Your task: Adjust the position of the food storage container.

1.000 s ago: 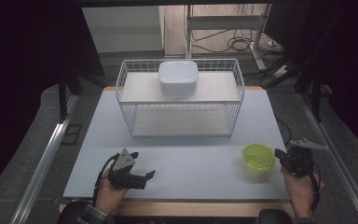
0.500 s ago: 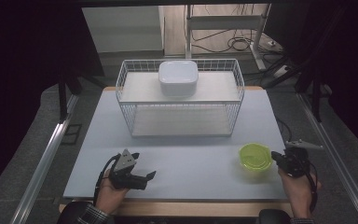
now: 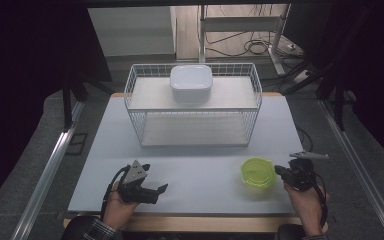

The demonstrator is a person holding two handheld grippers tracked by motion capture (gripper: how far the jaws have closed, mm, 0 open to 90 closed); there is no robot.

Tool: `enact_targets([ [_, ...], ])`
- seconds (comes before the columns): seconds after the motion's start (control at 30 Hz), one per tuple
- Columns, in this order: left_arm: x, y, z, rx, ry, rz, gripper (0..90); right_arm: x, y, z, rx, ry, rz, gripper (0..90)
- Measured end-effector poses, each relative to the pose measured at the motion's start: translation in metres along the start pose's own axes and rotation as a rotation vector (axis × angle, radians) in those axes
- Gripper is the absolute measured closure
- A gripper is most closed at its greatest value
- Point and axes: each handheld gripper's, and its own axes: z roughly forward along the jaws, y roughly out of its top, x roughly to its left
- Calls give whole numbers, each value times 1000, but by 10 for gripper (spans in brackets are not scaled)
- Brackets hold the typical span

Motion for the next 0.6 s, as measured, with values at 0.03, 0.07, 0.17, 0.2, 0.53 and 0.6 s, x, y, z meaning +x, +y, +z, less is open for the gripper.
enact_targets([
  [0.03,0,0,0,0,0,0,76,0,0,0,0,0,0,894],
  [0.07,0,0,0,0,0,0,76,1,0,0,1,6,-2,895],
  [0.17,0,0,1,3,-2,2,76,8,-1,1,17,47,-9,894],
  [0.2,-1,0,1,3,-3,3,76,8,-1,0,17,46,-11,893],
  [0.53,-2,0,3,13,-6,10,76,4,-15,-8,45,77,23,892],
  [0.6,-3,0,3,14,-5,12,76,6,-16,-7,57,86,24,891],
])
